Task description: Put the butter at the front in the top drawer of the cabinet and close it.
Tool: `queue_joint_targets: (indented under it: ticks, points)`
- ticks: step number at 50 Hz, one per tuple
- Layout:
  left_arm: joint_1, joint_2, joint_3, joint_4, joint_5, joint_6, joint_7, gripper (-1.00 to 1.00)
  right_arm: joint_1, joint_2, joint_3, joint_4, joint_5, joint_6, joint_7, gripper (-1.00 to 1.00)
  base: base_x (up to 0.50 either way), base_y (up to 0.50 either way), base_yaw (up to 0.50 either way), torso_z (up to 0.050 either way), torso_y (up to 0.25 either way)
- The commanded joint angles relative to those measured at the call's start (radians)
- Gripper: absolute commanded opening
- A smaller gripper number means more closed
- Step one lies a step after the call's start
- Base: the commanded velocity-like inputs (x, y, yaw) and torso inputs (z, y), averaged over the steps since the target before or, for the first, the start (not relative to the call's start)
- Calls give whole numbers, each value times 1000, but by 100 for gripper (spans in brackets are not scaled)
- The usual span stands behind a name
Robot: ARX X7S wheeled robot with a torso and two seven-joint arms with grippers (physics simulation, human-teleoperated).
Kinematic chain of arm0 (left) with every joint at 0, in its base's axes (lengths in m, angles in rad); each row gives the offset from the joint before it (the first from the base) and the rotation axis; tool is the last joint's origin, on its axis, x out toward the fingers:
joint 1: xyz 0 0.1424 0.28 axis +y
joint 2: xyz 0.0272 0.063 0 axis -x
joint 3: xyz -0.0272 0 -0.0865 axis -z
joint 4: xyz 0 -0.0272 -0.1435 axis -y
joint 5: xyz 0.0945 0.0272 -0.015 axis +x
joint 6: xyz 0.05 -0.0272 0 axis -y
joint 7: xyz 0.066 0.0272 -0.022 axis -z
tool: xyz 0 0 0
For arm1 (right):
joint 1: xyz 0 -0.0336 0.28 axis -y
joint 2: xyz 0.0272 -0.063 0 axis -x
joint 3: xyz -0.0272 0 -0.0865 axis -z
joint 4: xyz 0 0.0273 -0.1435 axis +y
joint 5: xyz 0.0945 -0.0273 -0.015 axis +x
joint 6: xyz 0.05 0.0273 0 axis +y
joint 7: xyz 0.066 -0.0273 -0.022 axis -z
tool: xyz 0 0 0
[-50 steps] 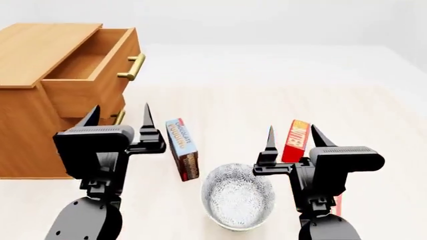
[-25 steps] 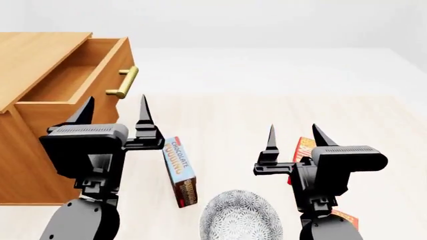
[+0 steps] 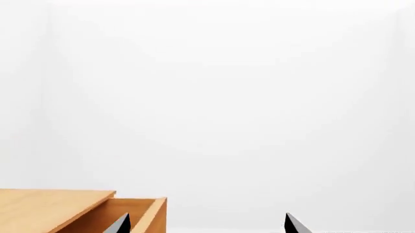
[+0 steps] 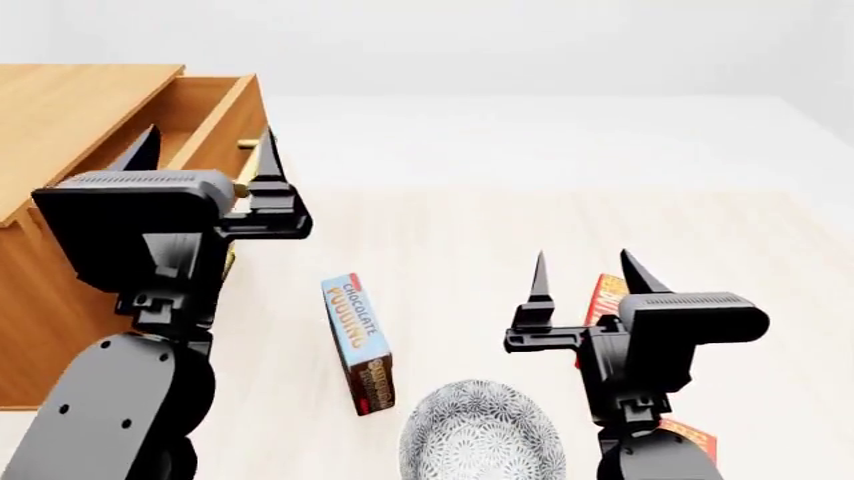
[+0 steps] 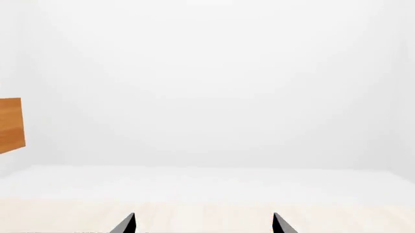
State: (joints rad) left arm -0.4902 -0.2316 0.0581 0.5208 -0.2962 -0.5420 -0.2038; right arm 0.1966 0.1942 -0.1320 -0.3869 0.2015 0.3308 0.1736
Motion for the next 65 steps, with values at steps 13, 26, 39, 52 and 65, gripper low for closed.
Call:
queue_joint_targets:
  ticks: [13,26,39,52,65]
  points:
    - [-389,-87,11,-148,-39,-340,-2,100,7,10,-13,12,10,-4,10,100,0,0,0,0,0]
    - [-584,-116,-11,-271,-105,-527,39,100,-2,19,-11,8,19,-8,14,100,0,0,0,0,0]
    - [-738,-135,-17,-409,-167,-709,87,100,-4,25,-14,3,25,-6,23,100,0,0,0,0,0]
    - [-841,-140,-13,-556,-207,-869,114,100,0,28,-20,8,28,-7,31,100,0,0,0,0,0]
    - [-912,-149,13,-672,-223,-948,134,100,17,26,-30,28,29,-9,38,100,0,0,0,0,0]
